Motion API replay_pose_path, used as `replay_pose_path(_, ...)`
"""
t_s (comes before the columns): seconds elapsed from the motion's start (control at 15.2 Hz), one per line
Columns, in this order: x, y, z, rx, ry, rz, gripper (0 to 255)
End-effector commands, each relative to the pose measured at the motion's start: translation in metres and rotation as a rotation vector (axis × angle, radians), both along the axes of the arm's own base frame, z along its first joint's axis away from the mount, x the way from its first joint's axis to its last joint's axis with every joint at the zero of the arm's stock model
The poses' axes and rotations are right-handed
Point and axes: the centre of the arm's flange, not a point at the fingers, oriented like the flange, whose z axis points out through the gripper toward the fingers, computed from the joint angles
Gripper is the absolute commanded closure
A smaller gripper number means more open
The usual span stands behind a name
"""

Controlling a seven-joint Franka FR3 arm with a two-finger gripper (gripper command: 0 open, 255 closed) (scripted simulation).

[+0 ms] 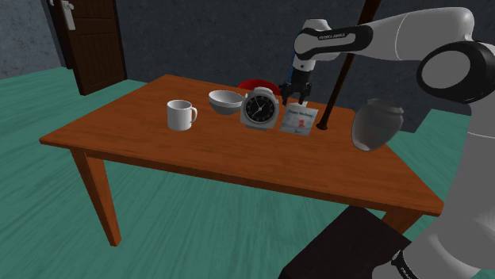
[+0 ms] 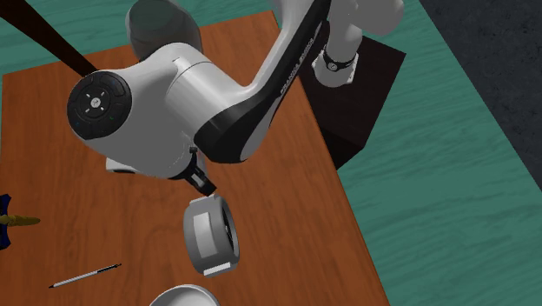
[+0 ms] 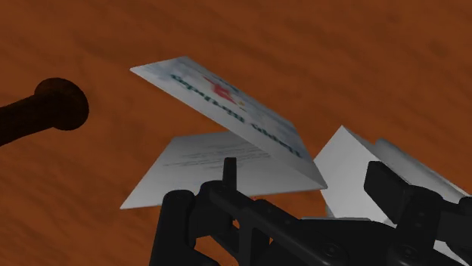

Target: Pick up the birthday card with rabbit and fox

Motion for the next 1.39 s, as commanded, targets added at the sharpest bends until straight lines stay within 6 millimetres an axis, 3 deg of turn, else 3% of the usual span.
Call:
replay_pose_path(0.0,0.003,-0.001,-0.011,0.000,0.000,-0.001,0)
replay_pose_path(0.2,0.003,-0.001,-0.027,0.000,0.000,-0.001,0)
replay_pose_path(0.4,0.003,-0.001,-0.030,0.000,0.000,-0.001,0)
replay_pose_path(0.46,0.003,-0.001,-0.029,0.000,0.000,-0.001,255)
replay_pose_path(1.06,0.003,-0.001,-0.030,0.000,0.000,-0.001,255)
replay_pose_path(1.32,0.003,-0.001,-0.008,0.000,0.000,-0.001,255)
